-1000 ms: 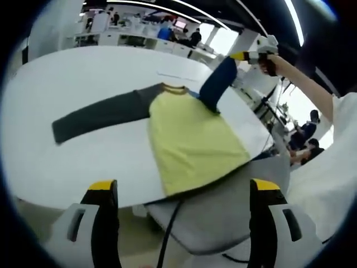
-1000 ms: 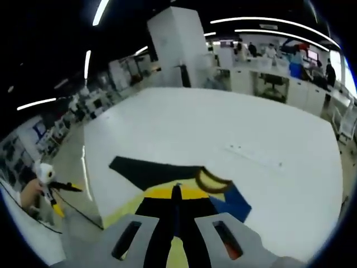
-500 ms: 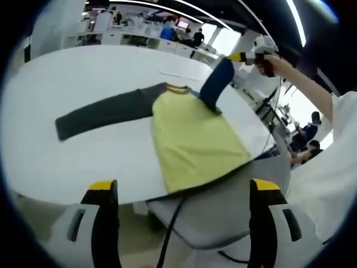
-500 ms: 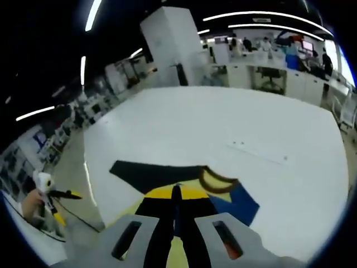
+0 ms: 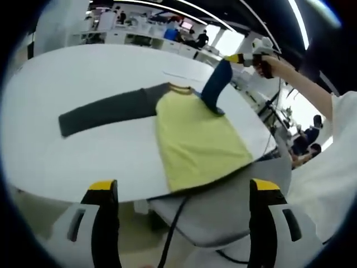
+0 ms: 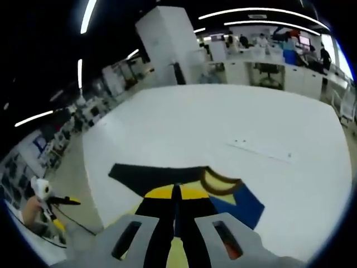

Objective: Fold the garment on the visible template until the final outline fits inside the template.

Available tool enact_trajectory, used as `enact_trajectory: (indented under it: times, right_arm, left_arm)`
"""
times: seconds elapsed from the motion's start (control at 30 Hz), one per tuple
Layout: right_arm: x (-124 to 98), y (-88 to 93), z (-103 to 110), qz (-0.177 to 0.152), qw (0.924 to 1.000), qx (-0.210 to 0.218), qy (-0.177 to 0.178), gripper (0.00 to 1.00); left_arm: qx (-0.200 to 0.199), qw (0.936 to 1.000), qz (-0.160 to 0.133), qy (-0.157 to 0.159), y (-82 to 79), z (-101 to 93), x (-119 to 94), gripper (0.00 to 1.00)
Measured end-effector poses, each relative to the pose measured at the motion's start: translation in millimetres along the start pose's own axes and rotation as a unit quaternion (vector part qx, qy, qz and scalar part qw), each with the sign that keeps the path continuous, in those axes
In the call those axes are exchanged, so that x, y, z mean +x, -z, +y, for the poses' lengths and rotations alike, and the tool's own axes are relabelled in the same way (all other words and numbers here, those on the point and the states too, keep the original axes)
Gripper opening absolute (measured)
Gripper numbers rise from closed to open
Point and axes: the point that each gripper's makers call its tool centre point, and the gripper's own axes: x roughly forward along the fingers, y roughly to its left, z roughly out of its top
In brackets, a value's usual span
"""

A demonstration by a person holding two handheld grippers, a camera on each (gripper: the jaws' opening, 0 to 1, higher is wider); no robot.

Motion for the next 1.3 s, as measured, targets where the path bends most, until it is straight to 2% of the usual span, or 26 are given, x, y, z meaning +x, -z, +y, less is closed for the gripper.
enact_trajectory:
  times: [0.2,0.73,0.9,1.1,1.3]
  right_arm:
    - [11.5,3.0,-4.4,0.009,1.0000,0.003,0.001,0.02]
    - [33.4,16.8,4.0,0.037,0.9992,0.015,0.000,0.02]
    - [37.7,21.5,0.8,0.045,0.9982,0.037,0.012,0.02]
    - [44.6,23.0,5.6,0.040,0.9965,0.073,0.009,0.02]
    - [58.0,38.3,13.1,0.037,0.9915,0.123,0.021,0.02]
  left_arm:
    - [-0.006,1.0000,0.002,-0.001,2.9,1.8,2.0,0.94]
    - [-0.017,0.9998,0.000,-0.010,3.5,7.6,2.3,0.94]
    - [-0.017,0.9998,-0.001,-0.009,4.0,7.6,3.8,0.94]
    - [-0.019,0.9998,-0.005,-0.009,4.5,8.3,3.9,0.94]
    - [-0.020,0.9997,-0.008,-0.008,4.9,9.1,5.1,0.94]
